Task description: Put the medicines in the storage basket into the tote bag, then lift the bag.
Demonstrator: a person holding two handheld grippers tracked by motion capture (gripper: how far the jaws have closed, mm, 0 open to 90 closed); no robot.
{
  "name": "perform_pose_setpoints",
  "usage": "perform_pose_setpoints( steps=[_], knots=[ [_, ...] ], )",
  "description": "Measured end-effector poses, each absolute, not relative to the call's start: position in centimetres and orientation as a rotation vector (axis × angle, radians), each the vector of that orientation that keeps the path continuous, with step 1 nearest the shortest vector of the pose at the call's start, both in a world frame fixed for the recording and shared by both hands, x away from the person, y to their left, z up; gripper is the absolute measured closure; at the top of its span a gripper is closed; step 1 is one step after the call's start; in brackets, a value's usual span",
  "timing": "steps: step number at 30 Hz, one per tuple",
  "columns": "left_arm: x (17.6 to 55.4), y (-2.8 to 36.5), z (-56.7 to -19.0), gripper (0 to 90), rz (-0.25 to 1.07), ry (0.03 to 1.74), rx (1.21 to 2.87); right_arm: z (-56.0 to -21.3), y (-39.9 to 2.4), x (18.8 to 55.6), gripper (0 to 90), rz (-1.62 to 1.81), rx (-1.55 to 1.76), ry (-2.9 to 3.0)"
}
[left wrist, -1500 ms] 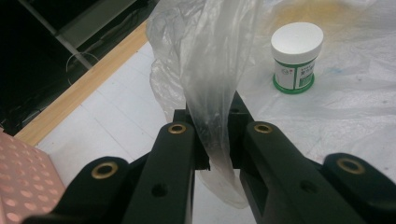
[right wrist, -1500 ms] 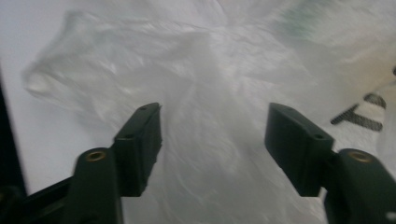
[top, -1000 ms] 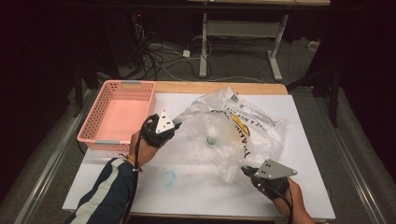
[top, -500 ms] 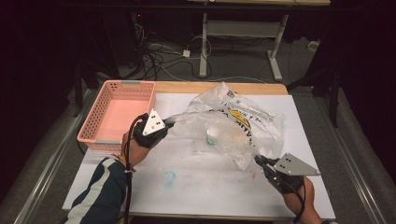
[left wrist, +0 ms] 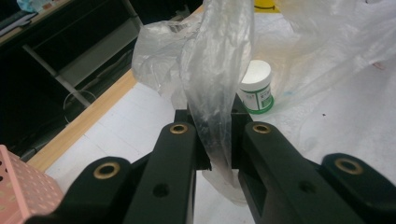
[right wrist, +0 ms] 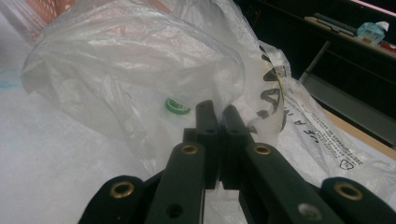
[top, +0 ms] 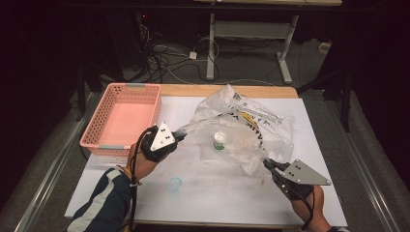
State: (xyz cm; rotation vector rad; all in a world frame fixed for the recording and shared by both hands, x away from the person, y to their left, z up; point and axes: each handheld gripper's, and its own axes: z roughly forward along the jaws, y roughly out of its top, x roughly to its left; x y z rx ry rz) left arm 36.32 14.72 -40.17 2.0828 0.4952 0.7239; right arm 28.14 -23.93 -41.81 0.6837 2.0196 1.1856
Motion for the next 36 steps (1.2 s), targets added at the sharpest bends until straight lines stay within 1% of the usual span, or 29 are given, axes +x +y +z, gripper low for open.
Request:
perform_pose_setpoints(
  steps=[6, 9, 11, 20, 27, 36],
  knots=[
    [35.5, 14.6, -40.2, 84.6, 0.719, 0.480, 2.092, -41.5, -23.8, 28.2, 90.0, 1.180, 0.673, 2.019],
    [35.0, 14.6, -39.7, 84.6, 0.734, 0.465, 2.082, -40.8, -23.5, 28.1, 90.0, 1.125, 0.632, 1.992],
    [34.8, 14.7, -39.3, 84.5, 0.741, 0.460, 2.066, -39.8, -23.8, 28.2, 90.0, 1.146, 0.627, 1.958],
    [34.1, 16.1, -37.6, 84.6, 0.790, 0.464, 2.013, -37.4, -24.6, 28.9, 90.0, 1.193, 0.622, 1.878],
    [33.6, 17.4, -35.9, 84.7, 0.839, 0.470, 1.948, -35.5, -24.0, 29.1, 90.0, 1.166, 0.586, 1.809],
    [32.7, 18.4, -33.9, 84.7, 0.885, 0.462, 1.906, -35.0, -24.1, 29.3, 90.0, 1.171, 0.576, 1.766]
  ],
)
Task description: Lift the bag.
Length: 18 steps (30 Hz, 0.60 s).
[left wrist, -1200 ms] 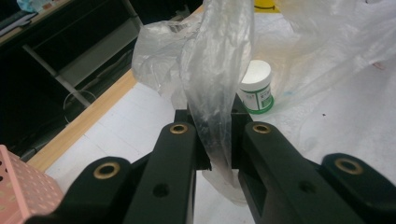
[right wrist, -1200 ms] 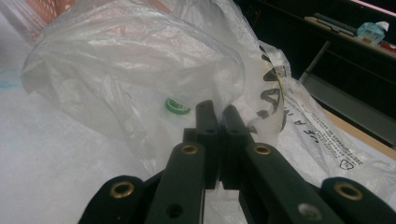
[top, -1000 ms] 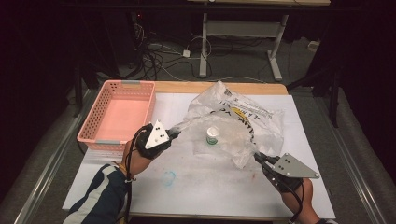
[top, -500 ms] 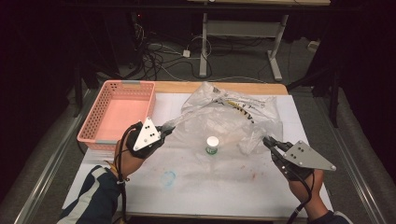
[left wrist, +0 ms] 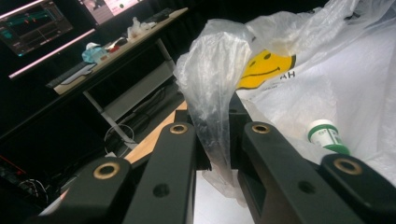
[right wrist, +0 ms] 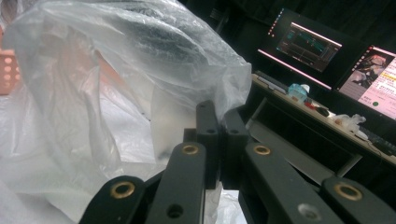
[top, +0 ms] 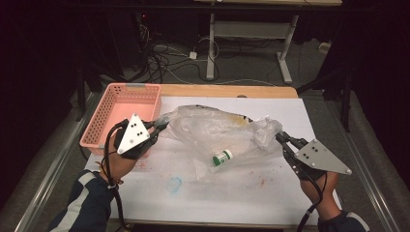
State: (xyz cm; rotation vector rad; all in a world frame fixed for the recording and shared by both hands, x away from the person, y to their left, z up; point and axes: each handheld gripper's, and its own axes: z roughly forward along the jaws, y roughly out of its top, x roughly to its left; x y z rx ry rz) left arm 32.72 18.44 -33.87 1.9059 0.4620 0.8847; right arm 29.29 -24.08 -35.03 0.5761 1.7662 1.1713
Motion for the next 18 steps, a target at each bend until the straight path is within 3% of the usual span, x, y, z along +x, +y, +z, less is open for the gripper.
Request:
perform_pose_setpoints(
  steps=[9, 18],
  knots=[
    [33.4, 18.3, -33.3, 84.6, 0.883, 0.468, 1.870, -35.1, -24.7, 31.0, 90.0, 1.189, 0.637, 1.755],
    [37.4, 15.3, -33.7, 84.3, 0.854, 0.485, 1.859, -36.4, -23.5, 37.8, 90.0, 1.144, 0.747, 1.812]
  ],
)
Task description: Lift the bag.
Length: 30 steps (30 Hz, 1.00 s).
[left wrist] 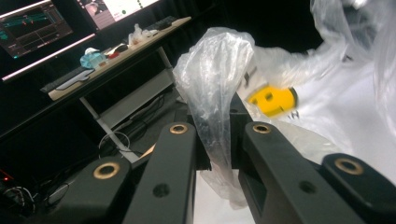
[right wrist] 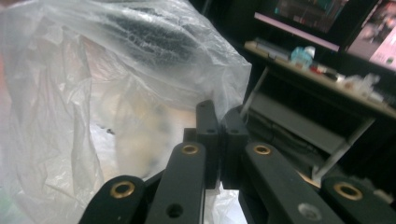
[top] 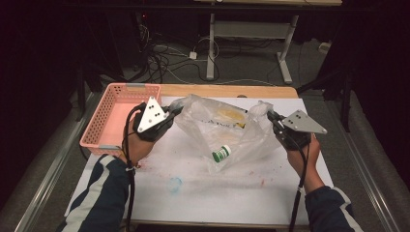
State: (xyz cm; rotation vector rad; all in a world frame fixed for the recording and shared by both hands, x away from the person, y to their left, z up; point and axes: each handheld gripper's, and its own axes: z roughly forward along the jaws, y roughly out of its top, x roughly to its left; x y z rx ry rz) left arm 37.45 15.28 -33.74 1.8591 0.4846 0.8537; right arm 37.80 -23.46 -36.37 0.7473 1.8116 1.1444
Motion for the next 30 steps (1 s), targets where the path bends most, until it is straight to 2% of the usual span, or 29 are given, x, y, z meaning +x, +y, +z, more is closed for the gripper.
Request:
perform_pose_setpoints(
  steps=[6, 13, 19, 30],
  knots=[
    [41.1, 12.9, -35.1, 84.2, 0.801, 0.572, 1.804, -38.7, -23.5, 41.8, 90.0, 1.120, 0.903, 1.813],
    [43.8, 10.7, -36.6, 84.3, 0.771, 0.623, 1.813, -39.4, -24.3, 43.9, 90.0, 1.116, 1.009, 1.749],
    [44.0, 10.7, -35.5, 84.4, 0.779, 0.638, 1.755, -37.6, -24.2, 42.8, 90.0, 1.166, 0.954, 1.681],
    [41.3, 12.7, -30.8, 85.3, 0.870, 0.598, 1.634, -33.5, -23.1, 38.3, 90.0, 1.288, 0.787, 1.535]
  ],
)
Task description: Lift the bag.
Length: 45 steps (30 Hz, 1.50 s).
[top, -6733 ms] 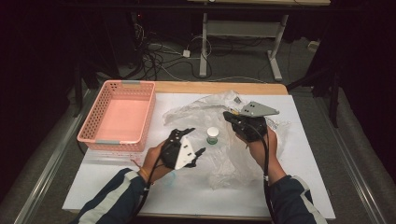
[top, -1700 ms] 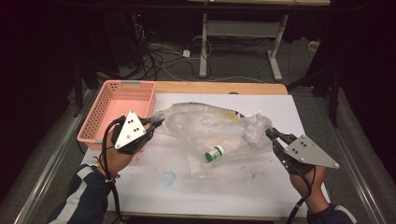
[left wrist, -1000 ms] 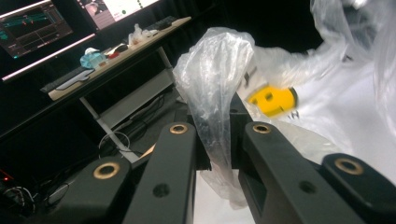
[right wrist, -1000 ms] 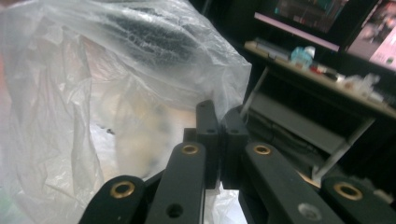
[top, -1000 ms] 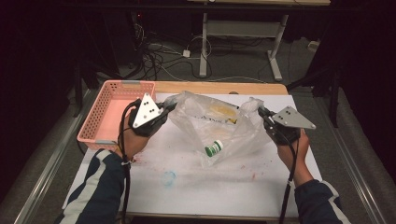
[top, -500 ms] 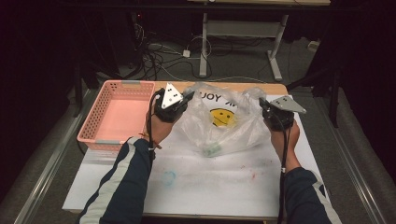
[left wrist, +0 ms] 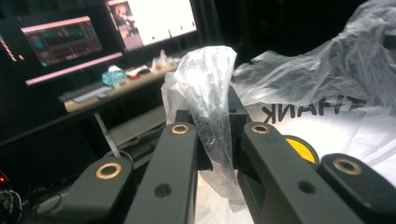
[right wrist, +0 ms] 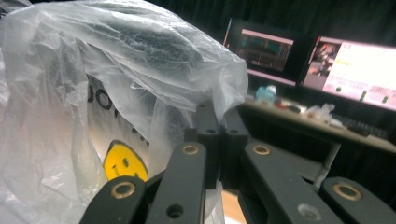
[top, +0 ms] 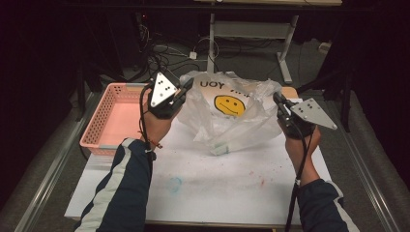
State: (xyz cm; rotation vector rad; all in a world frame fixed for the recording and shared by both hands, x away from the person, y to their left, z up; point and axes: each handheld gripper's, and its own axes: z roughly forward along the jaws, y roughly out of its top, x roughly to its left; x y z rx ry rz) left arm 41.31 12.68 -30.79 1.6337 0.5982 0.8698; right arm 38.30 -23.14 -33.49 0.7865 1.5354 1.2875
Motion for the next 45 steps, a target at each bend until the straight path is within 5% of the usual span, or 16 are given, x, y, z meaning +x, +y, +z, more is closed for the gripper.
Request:
perform_pose_setpoints(
  steps=[12, 21, 26, 29, 33, 39, 45],
  knots=[
    [38.9, 15.2, -27.3, 85.5, 0.923, 0.575, 1.531, -32.6, -24.5, 37.2, 90.0, 1.352, 0.805, 1.437],
    [41.4, 14.3, -30.6, 84.0, 0.905, 0.649, 1.660, -33.7, -24.7, 38.6, 90.0, 1.306, 0.849, 1.511],
    [43.2, 14.6, -32.5, 73.0, 0.862, 0.727, 1.688, -35.0, -25.3, 40.1, 90.0, 1.256, 0.899, 1.587],
    [43.7, 14.6, -33.5, 54.6, 0.814, 0.737, 1.702, -36.1, -26.2, 41.2, 88.6, 1.237, 0.969, 1.644],
    [44.1, 13.8, -34.8, 41.7, 0.805, 0.776, 1.734, -37.1, -27.0, 42.0, 88.6, 1.207, 1.026, 1.668],
    [45.0, 12.6, -36.2, 40.8, 0.784, 0.787, 1.815, -38.4, -28.5, 42.9, 87.1, 1.207, 1.128, 1.688],
    [45.8, 12.2, -37.1, 61.9, 0.779, 0.792, 1.891, -38.8, -28.7, 43.1, 84.9, 1.208, 1.149, 1.709]
  ],
)
